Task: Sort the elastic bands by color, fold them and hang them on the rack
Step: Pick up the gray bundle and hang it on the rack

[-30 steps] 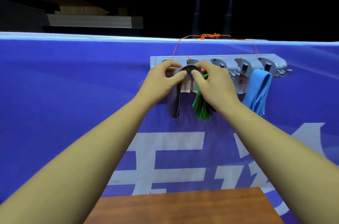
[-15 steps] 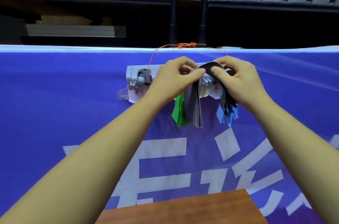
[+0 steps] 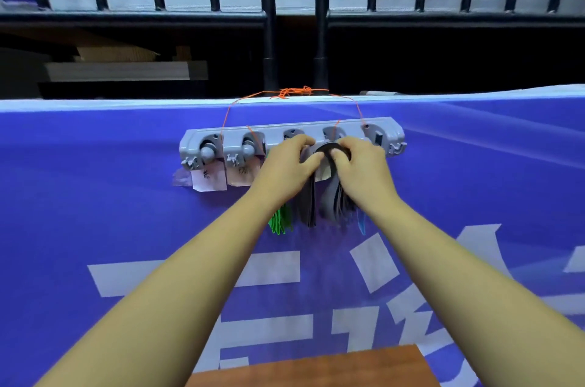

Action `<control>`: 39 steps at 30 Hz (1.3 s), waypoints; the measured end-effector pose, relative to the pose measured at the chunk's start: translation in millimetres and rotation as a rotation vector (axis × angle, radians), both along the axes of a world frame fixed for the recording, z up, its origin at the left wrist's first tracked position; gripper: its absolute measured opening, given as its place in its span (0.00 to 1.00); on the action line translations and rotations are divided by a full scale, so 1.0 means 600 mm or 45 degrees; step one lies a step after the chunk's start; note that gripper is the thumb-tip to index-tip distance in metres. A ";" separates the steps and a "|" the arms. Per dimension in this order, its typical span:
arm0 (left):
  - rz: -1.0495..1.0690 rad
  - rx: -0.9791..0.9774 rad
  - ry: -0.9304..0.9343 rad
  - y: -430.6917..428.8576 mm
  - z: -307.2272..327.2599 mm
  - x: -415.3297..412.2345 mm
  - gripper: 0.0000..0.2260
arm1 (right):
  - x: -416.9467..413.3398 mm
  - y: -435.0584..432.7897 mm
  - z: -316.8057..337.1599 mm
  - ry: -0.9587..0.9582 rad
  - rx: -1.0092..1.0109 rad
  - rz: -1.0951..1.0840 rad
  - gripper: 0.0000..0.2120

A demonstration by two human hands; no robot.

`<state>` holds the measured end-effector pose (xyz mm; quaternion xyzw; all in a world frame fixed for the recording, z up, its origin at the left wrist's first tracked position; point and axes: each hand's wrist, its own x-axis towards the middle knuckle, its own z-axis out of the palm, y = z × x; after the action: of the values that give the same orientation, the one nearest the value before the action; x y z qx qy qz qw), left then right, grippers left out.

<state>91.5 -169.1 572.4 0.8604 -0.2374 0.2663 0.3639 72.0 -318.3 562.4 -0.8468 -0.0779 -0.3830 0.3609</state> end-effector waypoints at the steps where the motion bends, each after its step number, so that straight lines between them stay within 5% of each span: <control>1: 0.024 0.038 -0.025 -0.002 -0.004 0.003 0.17 | 0.006 0.001 -0.006 0.014 -0.004 0.010 0.10; 12: 0.057 -0.120 -0.139 -0.028 -0.036 0.011 0.12 | 0.019 -0.005 -0.025 -0.181 0.060 0.114 0.14; 35: 0.063 -0.329 -0.270 -0.036 -0.058 0.018 0.10 | 0.034 -0.001 -0.036 0.029 0.315 0.434 0.06; 39: -0.013 -0.345 -0.202 -0.031 -0.068 0.021 0.11 | 0.027 -0.011 -0.052 0.053 0.327 0.492 0.11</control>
<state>104.0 -187.7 531.6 0.7784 -0.2318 0.3613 0.4580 88.5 -324.9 531.3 -0.7710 -0.1817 -0.2959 0.5339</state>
